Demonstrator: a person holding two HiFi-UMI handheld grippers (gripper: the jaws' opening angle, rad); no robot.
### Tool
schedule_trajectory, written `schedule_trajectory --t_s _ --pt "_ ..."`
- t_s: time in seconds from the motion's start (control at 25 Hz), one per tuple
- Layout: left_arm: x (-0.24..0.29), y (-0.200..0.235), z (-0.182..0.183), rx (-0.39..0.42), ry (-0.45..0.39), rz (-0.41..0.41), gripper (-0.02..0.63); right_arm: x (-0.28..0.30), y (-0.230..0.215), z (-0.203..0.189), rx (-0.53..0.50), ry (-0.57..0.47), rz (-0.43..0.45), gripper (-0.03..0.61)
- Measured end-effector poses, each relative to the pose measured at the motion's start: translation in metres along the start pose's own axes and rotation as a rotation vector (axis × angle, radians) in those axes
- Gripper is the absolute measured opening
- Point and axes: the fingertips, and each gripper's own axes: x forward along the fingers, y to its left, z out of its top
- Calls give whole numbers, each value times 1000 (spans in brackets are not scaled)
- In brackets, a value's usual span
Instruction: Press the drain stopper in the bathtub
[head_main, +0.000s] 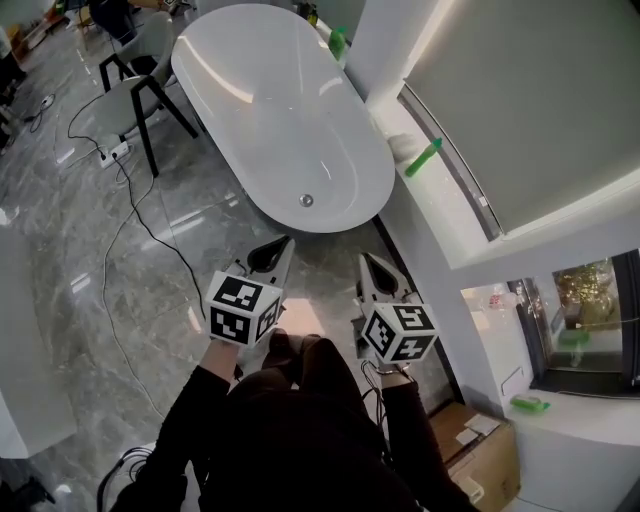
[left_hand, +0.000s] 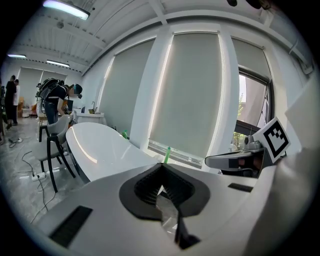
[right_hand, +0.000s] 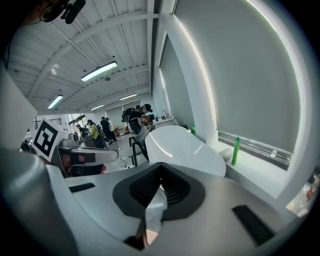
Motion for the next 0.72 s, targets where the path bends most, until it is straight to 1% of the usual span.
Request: schedule_trajectory --t_s 0.28,0.52,0.72 --pt "0 4 1 -10 2 0 5 7 3 1 -12 11 -6 2" --pt "6 11 -2 -20 7 20 5 15 -5 3 -11 13 -13 2" --pt "22 26 4 -27 9 43 5 31 -17 11 3 12 -13 2"
